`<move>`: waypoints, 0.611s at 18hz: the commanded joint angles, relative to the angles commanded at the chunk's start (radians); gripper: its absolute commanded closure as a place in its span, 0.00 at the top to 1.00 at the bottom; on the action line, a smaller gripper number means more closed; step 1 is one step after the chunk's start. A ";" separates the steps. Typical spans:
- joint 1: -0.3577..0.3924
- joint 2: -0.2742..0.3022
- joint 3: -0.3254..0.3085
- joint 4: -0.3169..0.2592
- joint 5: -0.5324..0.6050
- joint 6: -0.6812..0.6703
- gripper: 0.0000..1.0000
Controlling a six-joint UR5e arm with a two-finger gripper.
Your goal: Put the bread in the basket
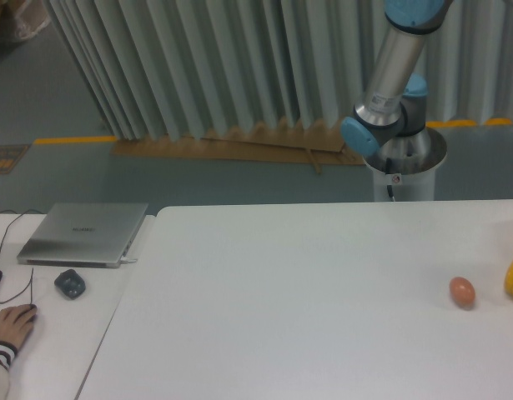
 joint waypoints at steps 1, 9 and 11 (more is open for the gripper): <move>-0.003 0.003 0.000 -0.002 0.000 -0.005 1.00; -0.121 0.078 0.005 -0.069 -0.012 -0.242 1.00; -0.164 0.100 0.003 -0.086 -0.049 -0.345 1.00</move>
